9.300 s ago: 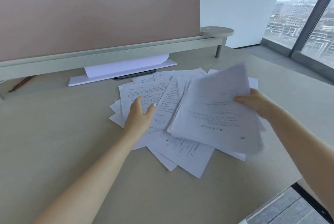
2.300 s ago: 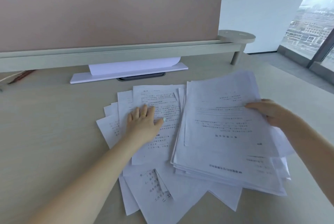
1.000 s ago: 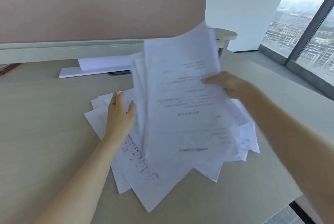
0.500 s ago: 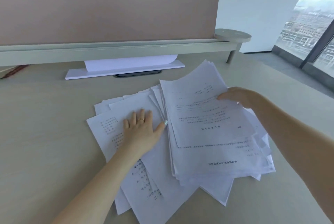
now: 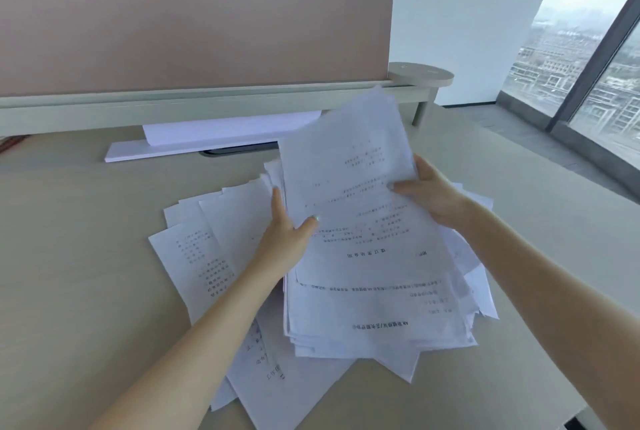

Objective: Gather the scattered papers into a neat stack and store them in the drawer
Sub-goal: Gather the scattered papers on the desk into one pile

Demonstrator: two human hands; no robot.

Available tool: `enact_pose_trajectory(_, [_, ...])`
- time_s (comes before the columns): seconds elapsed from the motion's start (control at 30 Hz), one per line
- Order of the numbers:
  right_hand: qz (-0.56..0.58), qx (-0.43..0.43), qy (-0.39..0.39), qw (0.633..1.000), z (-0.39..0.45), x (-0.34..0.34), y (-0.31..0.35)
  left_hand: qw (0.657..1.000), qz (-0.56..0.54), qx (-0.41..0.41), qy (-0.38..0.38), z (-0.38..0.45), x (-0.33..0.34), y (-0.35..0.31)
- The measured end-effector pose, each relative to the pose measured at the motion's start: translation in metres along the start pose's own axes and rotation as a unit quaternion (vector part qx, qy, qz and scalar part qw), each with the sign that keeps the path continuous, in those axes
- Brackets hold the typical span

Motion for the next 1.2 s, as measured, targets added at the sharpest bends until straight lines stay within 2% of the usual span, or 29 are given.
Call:
enact_pose_trajectory(0.07, [0.044,-0.08,-0.029,0.995,-0.014,-0.004,0.027,0.991,-0.129,0.005,-0.026,0.007,-0.012,-0.018])
enact_pose_trajectory(0.13, [0.073,-0.139,-0.061,0.986,-0.029,-0.012,0.062,0.974,-0.206,0.087,-0.046,0.012,-0.026,-0.048])
enact_pose_trajectory(0.23, [0.119,-0.209,-0.118,0.963,-0.045,-0.022,0.112,0.946,-0.214,0.233,-0.074,0.004,-0.043,-0.115])
enact_pose_trajectory(0.33, [0.12,-0.239,-0.141,0.953,-0.057,-0.023,0.138,0.935,-0.168,0.307,-0.063,-0.012,-0.052,-0.157])
enact_pose_trajectory(0.43, [0.106,-0.203,-0.133,0.964,-0.058,-0.018,0.125,0.938,-0.14,0.31,-0.063,-0.02,-0.054,-0.149])
enact_pose_trajectory(0.6, [0.107,-0.077,-0.066,0.989,-0.056,0.011,0.055,0.948,-0.115,0.29,-0.057,-0.022,-0.048,-0.092])
enact_pose_trajectory(0.7, [0.088,-0.044,-0.086,0.991,-0.06,0.026,0.049,0.954,-0.091,0.277,-0.071,-0.022,-0.045,-0.073])
enact_pose_trajectory(0.77, [0.1,-0.067,-0.124,0.985,-0.061,0.026,0.067,0.942,-0.118,0.287,-0.125,-0.024,-0.043,-0.088])
enact_pose_trajectory(0.83, [0.115,-0.108,-0.152,0.976,-0.063,0.022,0.097,0.913,-0.142,0.337,-0.182,-0.03,-0.042,-0.121])
enact_pose_trajectory(0.9, [0.139,-0.156,-0.16,0.965,-0.065,0.017,0.125,0.886,-0.162,0.391,-0.187,-0.041,-0.044,-0.157])
enact_pose_trajectory(0.97, [0.167,-0.195,-0.15,0.955,-0.065,0.013,0.141,0.877,-0.185,0.408,-0.172,-0.051,-0.046,-0.181])
enact_pose_trajectory(1.03, [0.178,-0.188,-0.137,0.956,-0.061,0.012,0.136,0.882,-0.203,0.393,-0.165,-0.051,-0.046,-0.181])
enact_pose_trajectory(1.2, [0.125,-0.037,-0.087,0.988,-0.045,0.027,0.069,0.935,-0.182,0.27,-0.142,-0.023,-0.042,-0.102])
Point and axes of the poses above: each hand's wrist, its own z-axis towards the middle knuckle, its own x-axis out of the palm, y = z × x, the point moved 1 cm from there along z, towards the middle knuckle, and after that the axes turned 12 degrees about -z, right-handed, at the moved point
